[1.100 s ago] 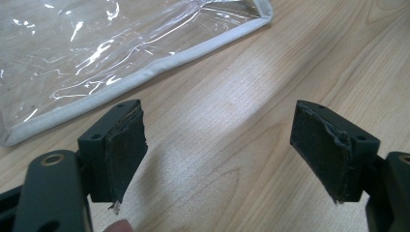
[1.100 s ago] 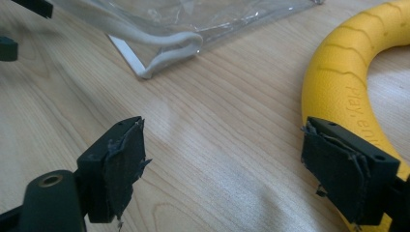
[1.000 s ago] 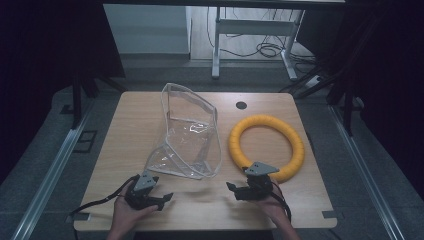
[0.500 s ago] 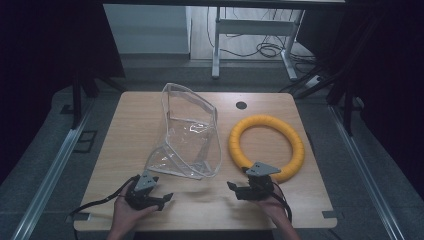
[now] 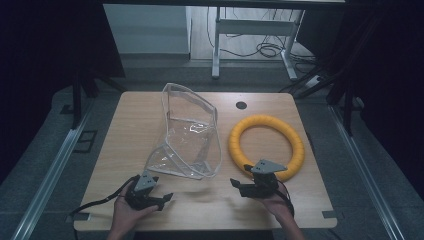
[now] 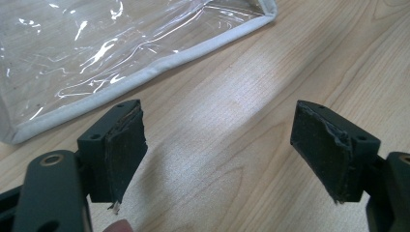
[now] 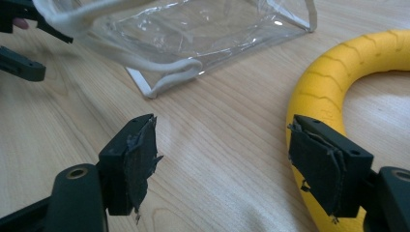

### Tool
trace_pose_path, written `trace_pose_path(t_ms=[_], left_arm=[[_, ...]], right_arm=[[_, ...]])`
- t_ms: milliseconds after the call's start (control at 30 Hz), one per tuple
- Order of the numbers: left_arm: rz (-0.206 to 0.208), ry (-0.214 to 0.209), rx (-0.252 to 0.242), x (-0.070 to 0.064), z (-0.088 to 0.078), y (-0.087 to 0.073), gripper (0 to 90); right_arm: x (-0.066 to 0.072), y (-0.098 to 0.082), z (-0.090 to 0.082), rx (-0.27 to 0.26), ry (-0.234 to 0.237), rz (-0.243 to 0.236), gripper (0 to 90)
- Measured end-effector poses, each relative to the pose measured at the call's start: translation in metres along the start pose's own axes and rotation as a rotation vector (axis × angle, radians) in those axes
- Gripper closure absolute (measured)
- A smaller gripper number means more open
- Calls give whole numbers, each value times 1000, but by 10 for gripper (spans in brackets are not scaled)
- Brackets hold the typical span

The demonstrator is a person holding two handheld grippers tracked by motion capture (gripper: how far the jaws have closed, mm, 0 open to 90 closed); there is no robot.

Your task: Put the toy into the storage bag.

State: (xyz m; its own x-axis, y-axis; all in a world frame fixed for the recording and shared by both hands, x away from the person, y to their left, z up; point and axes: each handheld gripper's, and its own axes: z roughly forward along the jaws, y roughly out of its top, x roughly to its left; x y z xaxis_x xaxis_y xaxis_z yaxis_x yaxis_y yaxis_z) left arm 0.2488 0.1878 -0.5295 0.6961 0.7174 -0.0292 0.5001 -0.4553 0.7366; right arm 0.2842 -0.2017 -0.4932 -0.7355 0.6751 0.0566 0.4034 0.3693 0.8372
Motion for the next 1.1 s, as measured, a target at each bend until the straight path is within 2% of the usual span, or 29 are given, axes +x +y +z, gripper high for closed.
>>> trace_pose_path(t_ms=[233,400,567,733,867,1067,1100], left_arm=[[-7,-4,-8,0,-3,1,199],[-7,-8,-6,0,-2,1,200],[-9,-12,-6,0,-2,1,200],[-7,-16,-7,0,-2,1,200],[-6,-16,-4,0,-1,1,200],[-8,-18,-1,0,0,0,201],[-11,-20,-1,0,0,0,201]], right_arm=[[-4,11,-8,8,32,2,256],[-10,16,-13,23,36,7,268],[-15,27,-17,61,43,-38,272],[-22,38,-20,85,46,-45,273],[-26,47,-21,115,38,-74,273],[-31,58,-19,178,48,-105,296],[-33,63,-18,203,56,-115,296]])
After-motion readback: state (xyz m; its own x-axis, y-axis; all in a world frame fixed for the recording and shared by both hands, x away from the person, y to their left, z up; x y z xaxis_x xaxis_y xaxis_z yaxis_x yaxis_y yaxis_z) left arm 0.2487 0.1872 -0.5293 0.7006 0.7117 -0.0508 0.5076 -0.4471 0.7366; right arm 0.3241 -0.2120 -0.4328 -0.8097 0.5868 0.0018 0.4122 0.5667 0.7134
